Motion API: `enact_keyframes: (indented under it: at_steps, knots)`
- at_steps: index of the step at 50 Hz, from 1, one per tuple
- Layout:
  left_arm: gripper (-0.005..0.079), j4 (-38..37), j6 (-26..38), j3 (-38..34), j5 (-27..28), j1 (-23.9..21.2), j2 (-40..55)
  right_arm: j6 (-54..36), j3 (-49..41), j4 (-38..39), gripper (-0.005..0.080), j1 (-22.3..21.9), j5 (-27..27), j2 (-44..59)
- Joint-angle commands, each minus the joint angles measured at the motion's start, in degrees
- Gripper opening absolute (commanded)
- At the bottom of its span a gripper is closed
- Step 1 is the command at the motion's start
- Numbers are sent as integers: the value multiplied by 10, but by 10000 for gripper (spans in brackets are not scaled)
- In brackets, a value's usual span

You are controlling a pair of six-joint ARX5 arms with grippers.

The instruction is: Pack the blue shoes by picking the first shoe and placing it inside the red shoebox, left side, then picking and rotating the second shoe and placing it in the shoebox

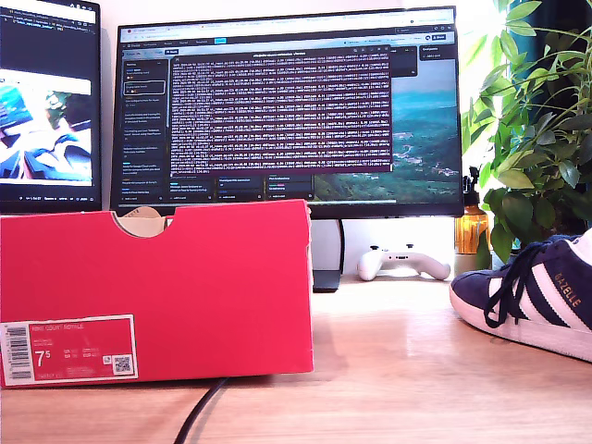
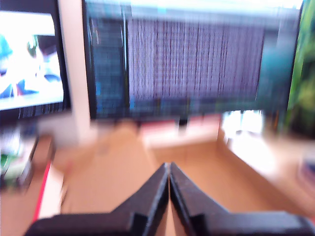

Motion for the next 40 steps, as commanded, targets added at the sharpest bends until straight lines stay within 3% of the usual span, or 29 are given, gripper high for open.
enact_keyframes:
  at_steps: [1, 15, 23, 33, 40]
  knots:
    - [-11, -51, 43, 28, 8, -1, 28, 14, 8, -5, -2, 0, 0, 1]
    - [-10, -247, 239, 124, 24, -8, 178, 74, 30, -46, -1, 0, -37, 46]
    - [-11, -292, 318, 132, 20, -46, 273, 57, 84, -93, 0, 0, -61, 93]
    - [-15, -294, 339, 132, -70, -118, 373, 19, 200, -209, 0, 0, -81, 177]
    - [-18, -271, 339, 132, -98, -149, 435, -33, 294, -318, 1, 0, -106, 266]
